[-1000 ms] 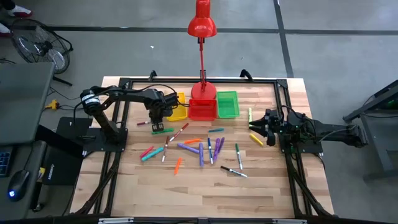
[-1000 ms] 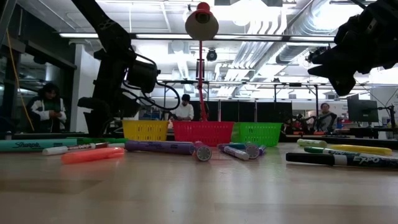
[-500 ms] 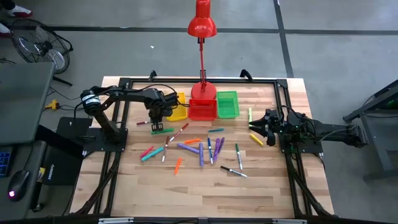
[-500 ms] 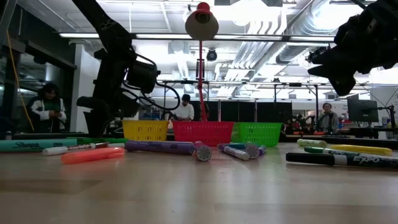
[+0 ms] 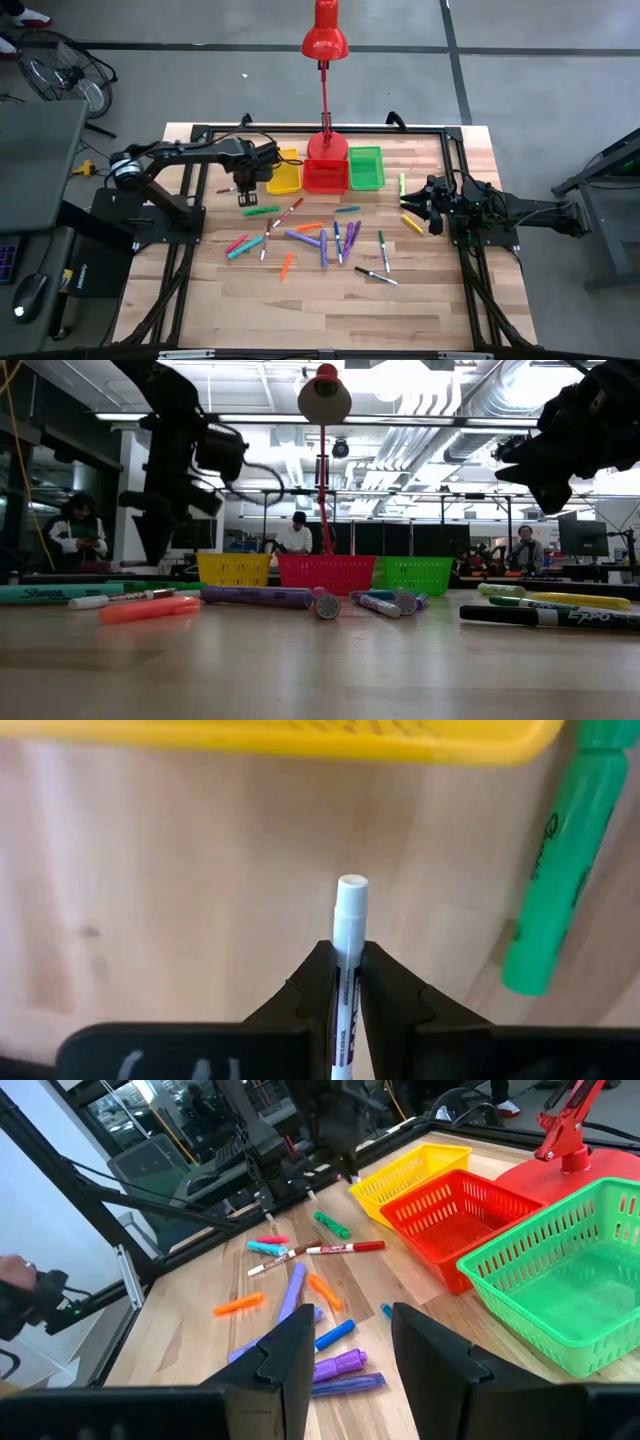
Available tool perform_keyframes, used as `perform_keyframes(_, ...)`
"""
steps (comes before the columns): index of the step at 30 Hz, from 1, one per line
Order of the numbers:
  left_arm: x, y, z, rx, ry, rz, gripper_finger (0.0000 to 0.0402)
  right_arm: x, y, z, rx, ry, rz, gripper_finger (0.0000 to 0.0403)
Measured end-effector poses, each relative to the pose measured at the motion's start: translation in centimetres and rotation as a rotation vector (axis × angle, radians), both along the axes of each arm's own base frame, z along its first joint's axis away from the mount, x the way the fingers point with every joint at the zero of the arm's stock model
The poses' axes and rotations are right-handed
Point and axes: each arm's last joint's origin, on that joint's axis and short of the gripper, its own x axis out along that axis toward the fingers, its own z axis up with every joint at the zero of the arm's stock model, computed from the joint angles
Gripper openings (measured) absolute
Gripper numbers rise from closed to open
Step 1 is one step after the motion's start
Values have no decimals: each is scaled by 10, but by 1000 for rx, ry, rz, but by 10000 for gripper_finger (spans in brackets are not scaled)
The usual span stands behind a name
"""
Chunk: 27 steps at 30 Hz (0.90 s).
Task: Pick & Place Markers
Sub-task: Put the violet marker pen into the yellow bin
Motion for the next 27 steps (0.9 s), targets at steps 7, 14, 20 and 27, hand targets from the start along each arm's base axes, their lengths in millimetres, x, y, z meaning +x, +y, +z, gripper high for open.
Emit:
perform_keyframes(7, -2, 0, 27, 150, -128, -128, 28, 0, 0, 0, 0, 0, 0, 124)
perform_keyframes(14, 12, -7, 41, 282, -234, -399, 28, 0, 0, 0, 0, 1, 0, 124)
perform_keyframes(20, 24, -10, 47, 393, -237, -719, 28, 0, 0, 0, 0, 1, 0, 124)
perform_keyframes(27, 29, -11, 46, 404, -233, -1097, 28, 0, 0, 0, 0, 0, 0, 124)
